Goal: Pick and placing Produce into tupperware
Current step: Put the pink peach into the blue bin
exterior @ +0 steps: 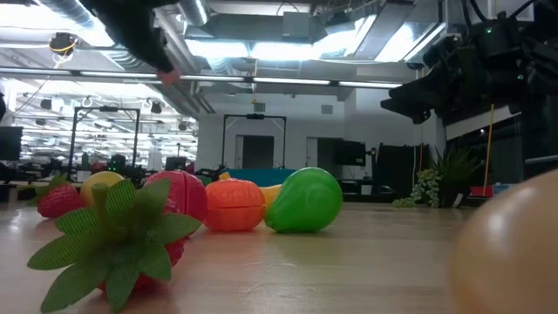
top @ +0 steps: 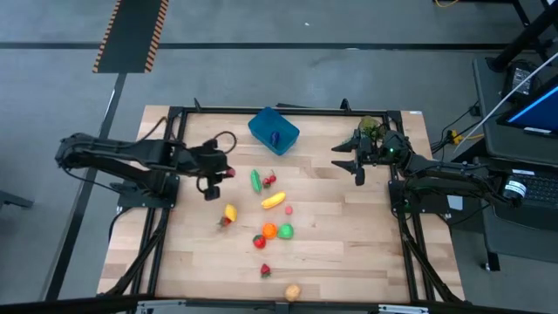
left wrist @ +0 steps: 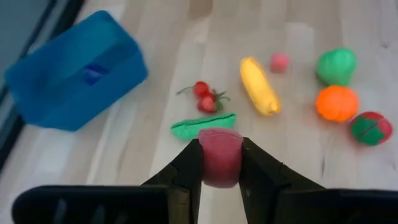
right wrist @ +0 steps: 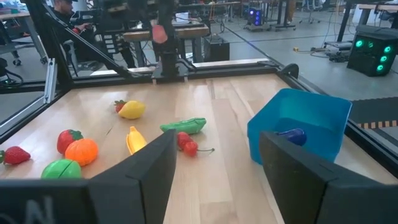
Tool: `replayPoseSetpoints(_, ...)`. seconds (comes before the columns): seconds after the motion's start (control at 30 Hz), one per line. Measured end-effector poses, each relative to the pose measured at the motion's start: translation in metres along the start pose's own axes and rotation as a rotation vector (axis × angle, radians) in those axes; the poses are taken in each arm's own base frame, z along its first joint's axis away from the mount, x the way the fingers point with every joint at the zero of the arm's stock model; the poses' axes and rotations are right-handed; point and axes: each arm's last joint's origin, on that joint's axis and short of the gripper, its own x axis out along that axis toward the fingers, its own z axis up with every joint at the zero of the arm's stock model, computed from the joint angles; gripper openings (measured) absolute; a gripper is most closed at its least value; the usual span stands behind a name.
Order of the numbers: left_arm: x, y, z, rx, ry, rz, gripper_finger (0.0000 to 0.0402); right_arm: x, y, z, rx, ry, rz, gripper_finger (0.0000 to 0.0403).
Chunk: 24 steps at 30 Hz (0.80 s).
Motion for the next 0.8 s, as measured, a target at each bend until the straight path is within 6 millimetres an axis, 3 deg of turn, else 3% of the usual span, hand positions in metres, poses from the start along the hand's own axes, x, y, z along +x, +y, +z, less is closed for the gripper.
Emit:
replayPoseSetpoints(0.27, -0.021, 0.009, -0.023, -0.048, -0.078, 0.056, 0.0074, 0.000, 0.000, 0.000, 0.001, 0.004, 0.000, 0.0229)
replayPoseSetpoints(0.6, -0.006, 0.011, -0.070, -0.102, -0.293, 0.038, 0.0079, 0.000, 0.000, 0.000, -0.006, 0.004, -0.001, 0.0229)
replayPoseSetpoints(0.8, 0.001, 0.010, -0.085, -0.095, -0.460, 0.014, 0.0065, 0.000, 0.000, 0.000, -0.022, 0.003, 0.000, 0.0229)
